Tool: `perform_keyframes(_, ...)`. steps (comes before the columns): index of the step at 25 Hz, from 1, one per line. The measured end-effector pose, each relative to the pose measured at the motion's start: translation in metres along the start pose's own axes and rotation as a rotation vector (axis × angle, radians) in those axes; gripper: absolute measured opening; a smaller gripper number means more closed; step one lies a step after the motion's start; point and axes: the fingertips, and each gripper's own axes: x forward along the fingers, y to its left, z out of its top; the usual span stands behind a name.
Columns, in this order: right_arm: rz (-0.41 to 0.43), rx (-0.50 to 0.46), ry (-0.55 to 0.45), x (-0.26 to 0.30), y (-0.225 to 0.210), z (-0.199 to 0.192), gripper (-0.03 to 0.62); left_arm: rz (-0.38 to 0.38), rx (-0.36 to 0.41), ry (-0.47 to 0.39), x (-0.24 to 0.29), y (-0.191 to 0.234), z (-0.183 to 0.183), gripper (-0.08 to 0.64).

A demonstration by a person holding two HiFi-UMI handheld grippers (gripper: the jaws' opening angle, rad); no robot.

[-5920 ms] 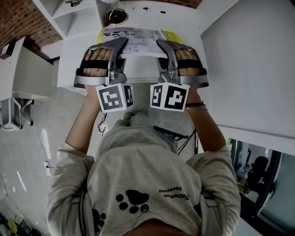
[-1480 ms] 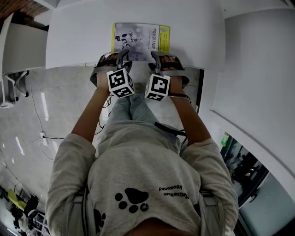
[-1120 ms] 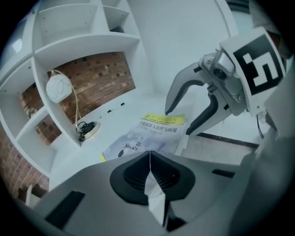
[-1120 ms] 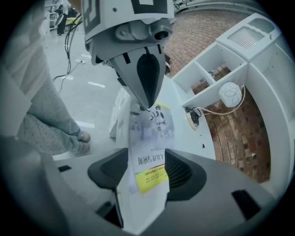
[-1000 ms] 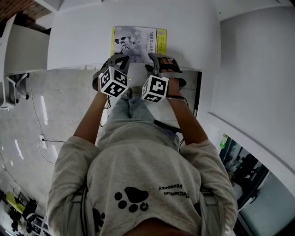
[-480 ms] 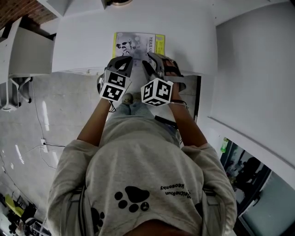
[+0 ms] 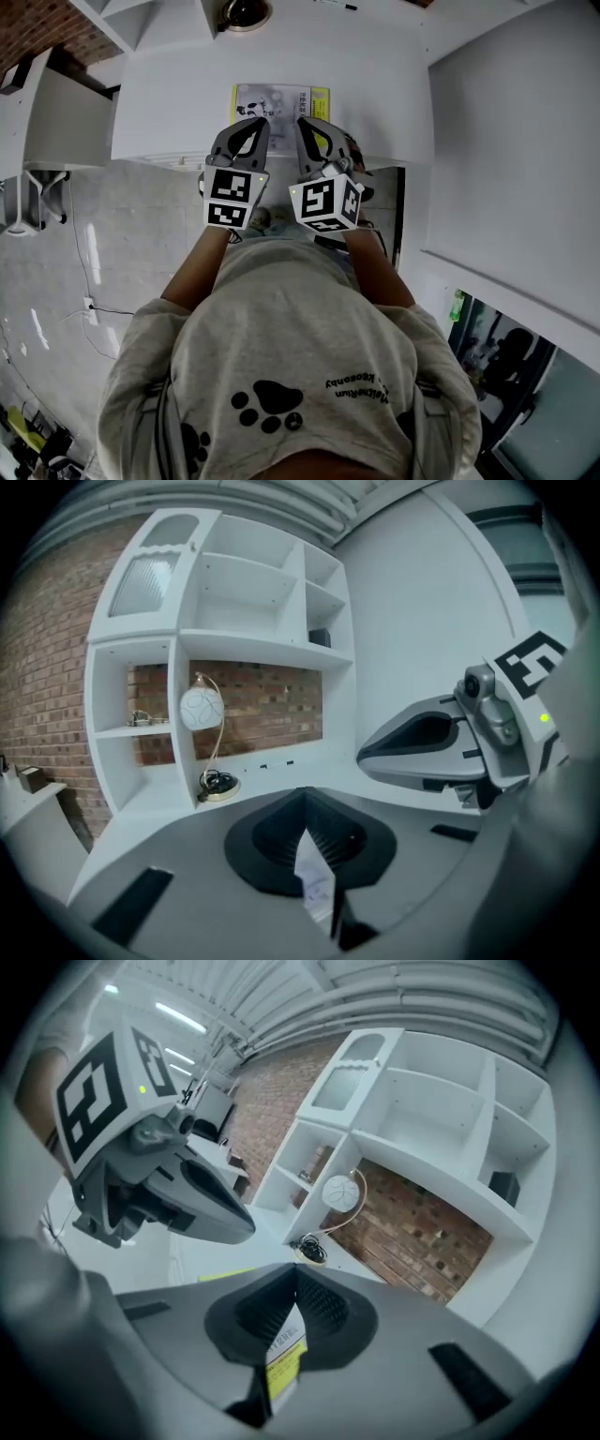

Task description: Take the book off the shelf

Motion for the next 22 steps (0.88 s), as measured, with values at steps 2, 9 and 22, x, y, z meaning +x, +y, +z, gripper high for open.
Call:
perform_keyframes(2, -0.023, 0.075, -0.034, -0.008, -0.009, 0.008, 0.017, 0.019, 0.003, -0.042, -0.006, 0.002, 0.015, 0.011)
perform_keyframes(9, -0.057, 0.345, -0.23, -0.039, -0.041, 0.045, 0.017, 0.074, -0.004, -0.188, -0.033, 0.006, 0.066, 0.011)
perform_keyframes(22, -0.174, 0.451, -0.406, -0.098, -0.081, 0.092, 0.017, 0.055, -0.005, -0.322, -0.075, -0.009, 0.124, 0.009)
